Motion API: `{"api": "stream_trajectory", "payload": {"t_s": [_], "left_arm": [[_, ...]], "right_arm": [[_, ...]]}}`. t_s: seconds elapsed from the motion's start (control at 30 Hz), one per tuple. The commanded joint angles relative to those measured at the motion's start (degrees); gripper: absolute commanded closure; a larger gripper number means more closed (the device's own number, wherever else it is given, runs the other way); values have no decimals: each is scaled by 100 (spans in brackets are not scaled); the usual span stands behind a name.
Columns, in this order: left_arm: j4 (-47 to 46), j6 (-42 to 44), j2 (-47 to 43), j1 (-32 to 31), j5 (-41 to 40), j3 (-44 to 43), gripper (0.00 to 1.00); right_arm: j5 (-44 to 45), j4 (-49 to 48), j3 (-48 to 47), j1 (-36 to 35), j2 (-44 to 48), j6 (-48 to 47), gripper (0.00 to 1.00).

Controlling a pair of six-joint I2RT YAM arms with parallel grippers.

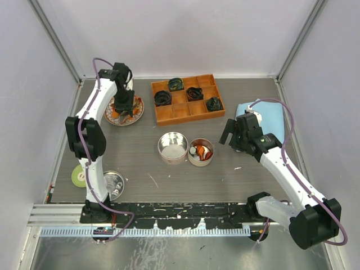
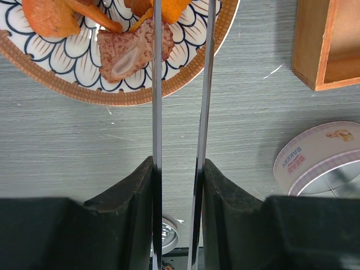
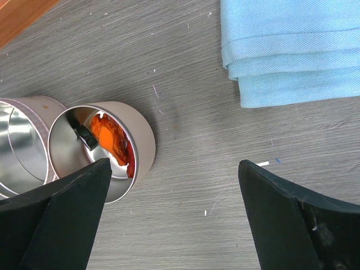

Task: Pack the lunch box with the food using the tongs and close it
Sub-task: Pick up the fake food from the plate, then place the fake food in the packing box.

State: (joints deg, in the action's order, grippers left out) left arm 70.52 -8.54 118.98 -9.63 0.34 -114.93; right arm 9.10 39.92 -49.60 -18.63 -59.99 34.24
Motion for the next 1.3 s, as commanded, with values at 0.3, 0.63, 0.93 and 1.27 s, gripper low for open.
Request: {"api": "stream_trajectory", "payload": {"t_s": [0.3,0.63,0.93,1.27], "left_arm": [[-101,-151,-775,104,23,24,79],[-152,-243,-1253,102,457,158,77],[-309,-581,-1868,-386,1242,517,77],[-849,-1250,-2584,-2690,1191,1534,76]], "right_arm": [[39,-178,-227,23,-8,-12,0],[43,-187,-181,26,17,3,0],[8,-213,-181,25,24,30,0],[62,-198,-150,26,105,65,0]]}}
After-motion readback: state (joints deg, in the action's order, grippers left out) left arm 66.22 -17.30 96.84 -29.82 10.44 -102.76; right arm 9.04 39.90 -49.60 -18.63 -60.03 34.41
